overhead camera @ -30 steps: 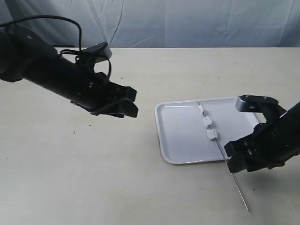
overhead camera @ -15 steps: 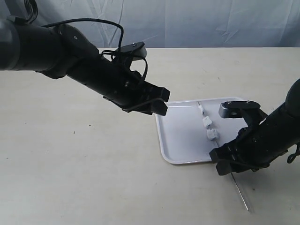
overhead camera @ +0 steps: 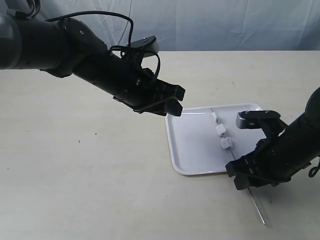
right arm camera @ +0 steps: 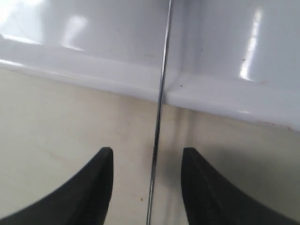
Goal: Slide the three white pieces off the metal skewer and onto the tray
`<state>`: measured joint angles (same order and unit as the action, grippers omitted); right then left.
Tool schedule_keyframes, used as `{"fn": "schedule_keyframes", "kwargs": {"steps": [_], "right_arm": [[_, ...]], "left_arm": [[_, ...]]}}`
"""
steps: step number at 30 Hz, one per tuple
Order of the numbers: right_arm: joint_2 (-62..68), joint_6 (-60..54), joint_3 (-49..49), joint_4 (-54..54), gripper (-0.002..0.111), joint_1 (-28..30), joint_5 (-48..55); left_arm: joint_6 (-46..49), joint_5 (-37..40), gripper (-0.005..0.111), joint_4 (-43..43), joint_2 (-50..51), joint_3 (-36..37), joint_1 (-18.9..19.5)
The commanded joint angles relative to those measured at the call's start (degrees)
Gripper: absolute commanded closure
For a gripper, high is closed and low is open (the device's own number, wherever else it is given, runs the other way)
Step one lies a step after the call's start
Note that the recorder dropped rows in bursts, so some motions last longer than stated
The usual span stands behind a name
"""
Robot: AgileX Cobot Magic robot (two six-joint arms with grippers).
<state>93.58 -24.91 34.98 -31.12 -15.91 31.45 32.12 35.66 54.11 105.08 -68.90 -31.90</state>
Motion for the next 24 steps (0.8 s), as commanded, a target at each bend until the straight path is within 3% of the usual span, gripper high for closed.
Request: {"fn": "schedule_keyframes", "kwargs": {"steps": [1, 6, 14, 21, 24], "right_arm": [[1.54, 0.16, -1.66, 0.37, 0.064, -0.12, -1.68], [3.24, 0.16, -1.85, -0.43, 0.064, -0.22, -2.32], [3.97, 0.16, -1.85, -0.83, 0.092, -0.22, -2.32], [3.97, 0.16, -1.85, -0.88, 0.109, -0.22, -2.1], [3.97, 0.16, -1.85, -0.88, 0.109, -0.22, -1.88]], "left_arm": [[-0.2, 0.55, 0.068, 0.37, -0.13, -0.25, -0.3], [-0.2, 0.42, 0.068, 0.37, -0.13, -0.25, -0.3], [-0.2, 0.32, 0.068, 0.37, -0.13, -0.25, -0.3], [-0.2, 0.42, 0.068, 0.37, -0.13, -0.25, -0.3], [-0.2, 0.66, 0.068, 0.37, -0.13, -0.25, -0.3]]}}
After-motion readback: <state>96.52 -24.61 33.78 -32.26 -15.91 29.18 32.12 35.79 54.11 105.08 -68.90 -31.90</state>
